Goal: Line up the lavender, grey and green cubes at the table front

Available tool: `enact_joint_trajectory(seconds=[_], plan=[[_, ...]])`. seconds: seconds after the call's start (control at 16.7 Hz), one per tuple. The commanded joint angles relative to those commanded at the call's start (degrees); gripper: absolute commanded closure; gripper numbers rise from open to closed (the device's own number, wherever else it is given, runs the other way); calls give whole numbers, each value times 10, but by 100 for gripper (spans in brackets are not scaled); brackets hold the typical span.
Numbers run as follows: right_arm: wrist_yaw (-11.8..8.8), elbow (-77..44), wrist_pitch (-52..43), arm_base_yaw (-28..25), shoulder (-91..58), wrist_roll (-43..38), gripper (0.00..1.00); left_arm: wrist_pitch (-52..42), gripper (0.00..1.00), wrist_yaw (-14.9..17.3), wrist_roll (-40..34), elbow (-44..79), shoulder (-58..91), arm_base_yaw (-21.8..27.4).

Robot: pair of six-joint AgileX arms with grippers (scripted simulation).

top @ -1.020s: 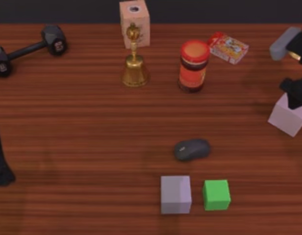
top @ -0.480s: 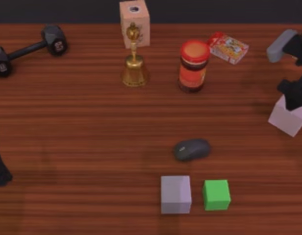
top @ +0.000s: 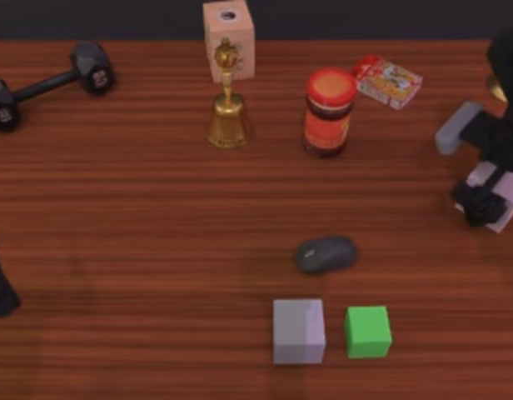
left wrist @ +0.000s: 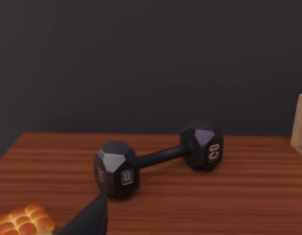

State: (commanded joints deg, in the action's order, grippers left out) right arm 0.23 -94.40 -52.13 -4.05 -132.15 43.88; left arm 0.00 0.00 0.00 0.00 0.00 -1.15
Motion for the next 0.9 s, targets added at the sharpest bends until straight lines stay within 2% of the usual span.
enact_joint_trajectory(seconds=[0.24,0.9], plan=[[0,3,4,0,-2,0,0,0,0,0,0,0,0,0],[0,3,4,0,-2,0,83,0,0,0,0,0,0,0]])
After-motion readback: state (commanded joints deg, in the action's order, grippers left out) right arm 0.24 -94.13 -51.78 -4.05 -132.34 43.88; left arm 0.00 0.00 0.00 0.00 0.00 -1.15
